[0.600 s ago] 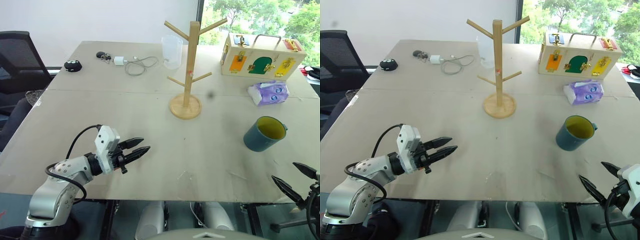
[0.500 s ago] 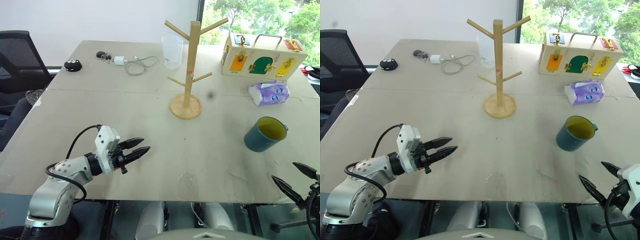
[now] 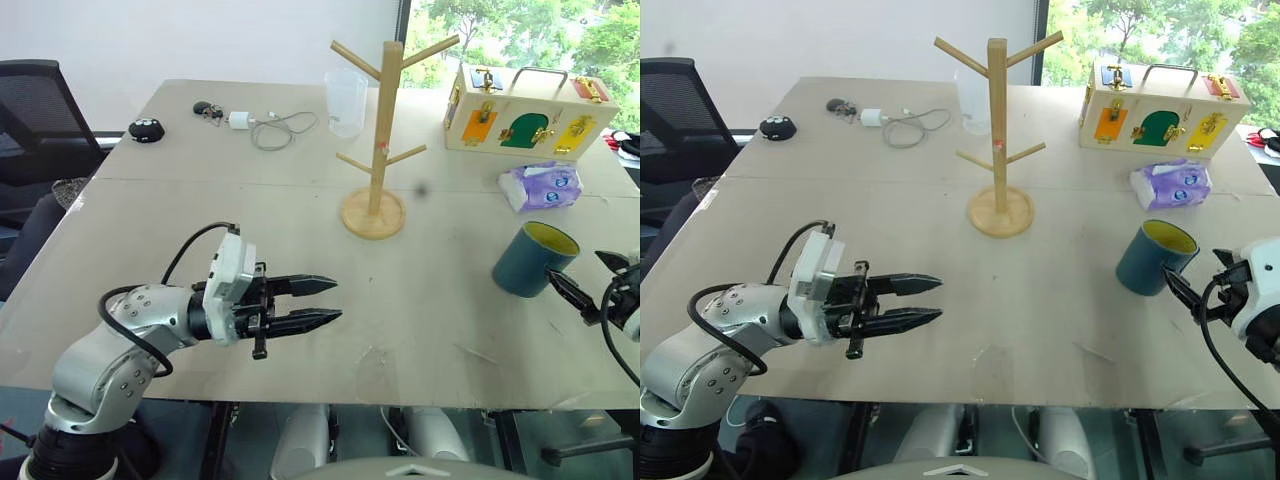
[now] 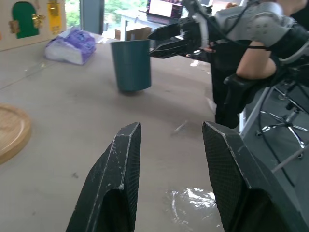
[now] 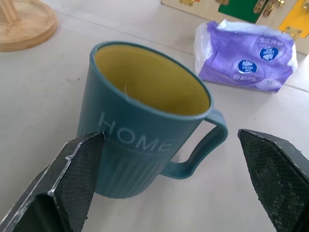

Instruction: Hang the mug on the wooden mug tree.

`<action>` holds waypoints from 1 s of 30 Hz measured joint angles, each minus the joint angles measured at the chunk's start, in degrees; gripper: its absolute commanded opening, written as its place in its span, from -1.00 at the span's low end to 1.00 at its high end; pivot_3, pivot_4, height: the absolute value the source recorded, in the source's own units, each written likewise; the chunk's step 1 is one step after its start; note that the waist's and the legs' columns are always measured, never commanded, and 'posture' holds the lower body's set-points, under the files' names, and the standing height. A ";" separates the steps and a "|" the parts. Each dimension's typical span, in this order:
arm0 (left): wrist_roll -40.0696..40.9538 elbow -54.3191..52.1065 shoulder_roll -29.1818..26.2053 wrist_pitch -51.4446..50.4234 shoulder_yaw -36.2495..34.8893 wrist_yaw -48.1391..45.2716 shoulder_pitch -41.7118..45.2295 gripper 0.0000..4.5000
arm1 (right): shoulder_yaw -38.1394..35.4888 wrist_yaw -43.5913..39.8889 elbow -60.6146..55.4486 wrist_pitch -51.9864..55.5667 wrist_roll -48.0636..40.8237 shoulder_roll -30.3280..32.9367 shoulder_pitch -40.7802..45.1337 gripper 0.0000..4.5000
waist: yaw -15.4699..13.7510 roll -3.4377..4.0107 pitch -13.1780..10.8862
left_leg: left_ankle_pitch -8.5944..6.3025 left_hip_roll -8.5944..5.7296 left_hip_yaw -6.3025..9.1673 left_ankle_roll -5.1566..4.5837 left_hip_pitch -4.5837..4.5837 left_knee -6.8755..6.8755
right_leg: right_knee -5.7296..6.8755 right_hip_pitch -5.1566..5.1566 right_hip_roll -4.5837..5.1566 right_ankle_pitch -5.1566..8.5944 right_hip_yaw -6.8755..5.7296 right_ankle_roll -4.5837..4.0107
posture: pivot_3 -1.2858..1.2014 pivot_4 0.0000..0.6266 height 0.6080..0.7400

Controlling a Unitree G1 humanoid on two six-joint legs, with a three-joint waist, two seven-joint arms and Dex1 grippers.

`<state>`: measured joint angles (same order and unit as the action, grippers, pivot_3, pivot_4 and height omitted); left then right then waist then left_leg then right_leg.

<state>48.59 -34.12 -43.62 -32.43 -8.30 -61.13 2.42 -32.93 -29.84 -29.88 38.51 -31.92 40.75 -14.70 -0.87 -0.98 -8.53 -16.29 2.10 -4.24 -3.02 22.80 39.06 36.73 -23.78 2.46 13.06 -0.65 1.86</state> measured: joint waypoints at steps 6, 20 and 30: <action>-0.08 -0.14 0.18 0.43 -0.04 0.41 -1.37 -0.11 | -3.37 -8.22 2.98 -1.01 -1.88 0.51 -6.73 1.00 | 0.08 0.00 0.00 | -0.01 0.00 -0.04 -0.03 -0.08 0.01 | 0.02 0.03 0.00 0.09 0.01 0.18 | 0.03 -0.52 1.00; 0.03 -0.17 0.14 1.01 -0.04 0.02 -0.50 -0.11 | -1.66 -12.28 19.31 -11.67 4.96 1.31 -1.32 1.00 | 0.14 0.01 0.00 | 0.00 0.04 -0.07 -0.03 -0.16 0.04 | 0.06 0.04 -0.33 -0.02 0.33 -0.02 | 0.03 -0.52 1.00; -0.27 -0.22 0.04 1.40 0.00 0.04 -0.48 -0.11 | 3.80 -12.35 28.60 -17.62 7.32 -1.84 5.61 1.00 | 0.09 0.05 -0.02 | 0.00 0.04 -0.08 -0.02 -0.15 0.05 | 0.07 0.04 -0.35 -0.02 0.36 -0.02 | 0.03 -0.52 1.00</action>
<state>48.32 -34.34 -43.58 -31.04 -8.29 -61.09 1.93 -29.13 -42.19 -1.28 20.89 -24.60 38.92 -9.09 -0.78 -0.93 -8.55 -16.29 2.14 -4.32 -3.05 22.65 39.11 36.80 -23.74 2.11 13.04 -0.29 1.85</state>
